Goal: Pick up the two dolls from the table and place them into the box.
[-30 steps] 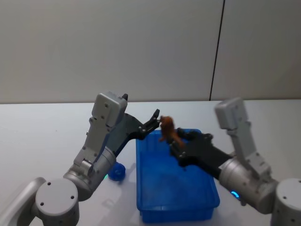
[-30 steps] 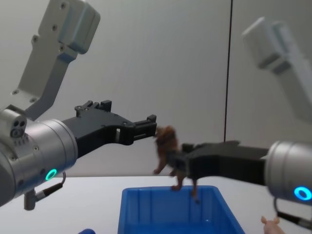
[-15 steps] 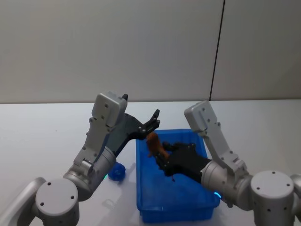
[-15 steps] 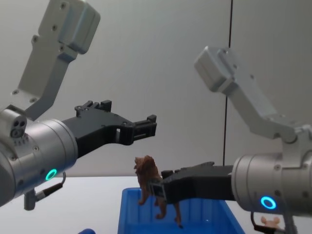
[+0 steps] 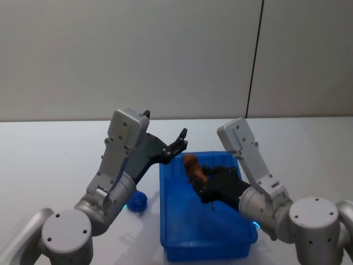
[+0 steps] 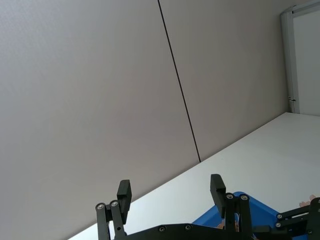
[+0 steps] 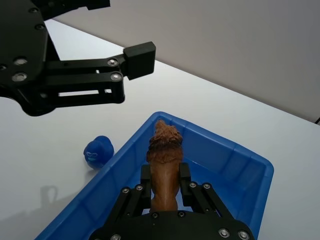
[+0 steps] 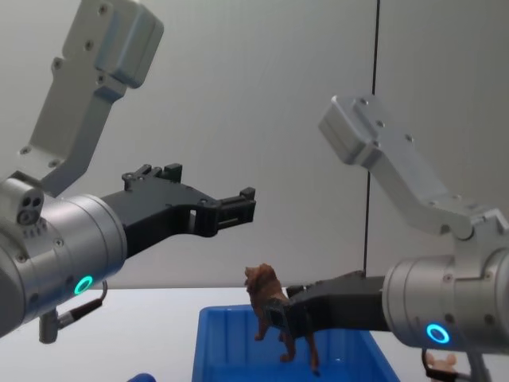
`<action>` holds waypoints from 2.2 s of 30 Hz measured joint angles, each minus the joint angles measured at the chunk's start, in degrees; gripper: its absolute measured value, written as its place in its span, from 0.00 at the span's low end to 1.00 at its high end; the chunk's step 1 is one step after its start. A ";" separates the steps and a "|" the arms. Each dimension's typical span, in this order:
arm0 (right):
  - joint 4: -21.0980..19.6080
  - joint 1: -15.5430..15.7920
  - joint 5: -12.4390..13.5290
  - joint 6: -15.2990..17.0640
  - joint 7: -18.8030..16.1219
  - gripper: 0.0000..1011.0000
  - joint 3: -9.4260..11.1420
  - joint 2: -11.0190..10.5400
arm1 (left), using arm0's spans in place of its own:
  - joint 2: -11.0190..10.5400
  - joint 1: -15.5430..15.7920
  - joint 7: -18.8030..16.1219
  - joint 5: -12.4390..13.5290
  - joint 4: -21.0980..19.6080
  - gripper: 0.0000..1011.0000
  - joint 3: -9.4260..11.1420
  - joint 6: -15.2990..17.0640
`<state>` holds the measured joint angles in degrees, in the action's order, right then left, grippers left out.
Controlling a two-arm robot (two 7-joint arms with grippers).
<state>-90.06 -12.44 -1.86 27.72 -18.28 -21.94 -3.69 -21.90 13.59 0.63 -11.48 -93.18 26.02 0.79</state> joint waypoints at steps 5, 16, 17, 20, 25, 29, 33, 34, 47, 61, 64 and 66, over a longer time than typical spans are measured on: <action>0.34 -0.17 -0.35 0.27 0.42 0.38 0.07 0.02 | 0.00 0.00 0.00 0.00 0.00 0.99 0.00 0.00; 0.81 -0.38 -0.83 0.64 0.99 0.71 0.15 0.05 | 0.00 0.00 0.00 0.00 0.01 0.99 0.00 0.00; 0.82 -0.39 -0.84 0.65 1.01 0.73 0.16 0.05 | 0.00 0.00 0.00 0.00 0.01 0.99 0.00 0.00; 0.84 -0.40 -0.87 0.66 1.03 0.82 0.19 0.04 | 0.00 0.00 0.00 0.00 0.00 0.99 0.00 0.00; 0.38 -0.36 -0.74 0.35 1.10 0.96 0.69 -0.46 | 0.00 0.00 0.00 0.00 0.00 0.99 0.00 0.00; -1.39 0.40 0.48 -0.28 1.82 0.99 2.03 -1.86 | 0.00 0.00 0.00 0.00 0.00 0.99 0.00 0.00; -3.56 1.67 2.18 -0.71 2.65 0.99 3.56 -3.62 | 0.00 0.00 0.00 0.00 0.00 0.99 0.00 0.00; -3.87 2.00 2.59 -0.78 2.84 0.99 3.85 -3.98 | 0.00 0.00 0.00 0.00 0.00 0.99 0.00 0.00; -10.75 7.90 8.72 0.72 5.21 0.99 7.14 -8.68 | 0.00 0.00 0.00 0.00 0.00 0.99 0.00 0.00; -13.48 12.60 10.70 4.15 9.07 0.99 7.66 -10.25 | 0.00 0.00 0.00 0.00 0.00 0.99 0.00 0.00; -13.79 13.29 10.42 4.53 10.81 0.99 7.76 -10.30 | 0.00 0.00 0.00 0.00 0.00 0.99 0.00 0.00; -13.92 13.69 10.22 4.67 12.06 0.99 7.84 -10.32 | 0.00 0.00 0.00 0.00 0.00 0.99 0.00 0.00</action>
<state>-103.98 1.25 8.35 32.39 -6.22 -14.10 -14.01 -21.90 13.59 0.63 -11.48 -93.17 26.02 0.79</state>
